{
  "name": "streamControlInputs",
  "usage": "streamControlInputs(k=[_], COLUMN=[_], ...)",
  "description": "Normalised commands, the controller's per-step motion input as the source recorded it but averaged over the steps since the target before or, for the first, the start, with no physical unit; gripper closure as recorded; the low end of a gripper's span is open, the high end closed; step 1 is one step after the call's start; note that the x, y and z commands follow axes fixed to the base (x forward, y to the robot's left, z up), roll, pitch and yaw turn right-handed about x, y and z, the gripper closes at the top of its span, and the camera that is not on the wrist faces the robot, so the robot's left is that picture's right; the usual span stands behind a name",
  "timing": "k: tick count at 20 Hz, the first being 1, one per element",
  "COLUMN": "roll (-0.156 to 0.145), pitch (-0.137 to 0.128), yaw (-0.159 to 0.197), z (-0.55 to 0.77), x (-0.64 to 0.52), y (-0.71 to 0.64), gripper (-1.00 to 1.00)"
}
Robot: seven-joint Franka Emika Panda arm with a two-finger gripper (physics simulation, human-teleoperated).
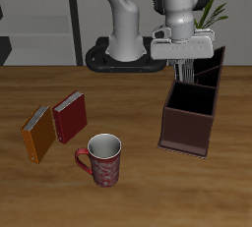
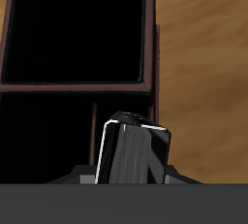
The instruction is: Place the striped book into the left desk caddy's front compartment and place the red book into the left desk caddy's left compartment and place the orange book into the left desk caddy's back compartment
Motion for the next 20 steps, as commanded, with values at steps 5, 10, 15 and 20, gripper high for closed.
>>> streamControlInputs(k=[5,10,15,20], roll=[0.013,0.018,0.021,0.012], pitch=[0.052,0.041,0.060,0.001], yaw=[0.007,0.007,-0.024,0.004], z=[-0.25,-0.21,-0.13,0.06], x=[0.06,0.06,0.02,-0.05], y=[0.10,0.08,0.00,-0.05], gripper=[1.00,1.00,-1.00,-1.00])
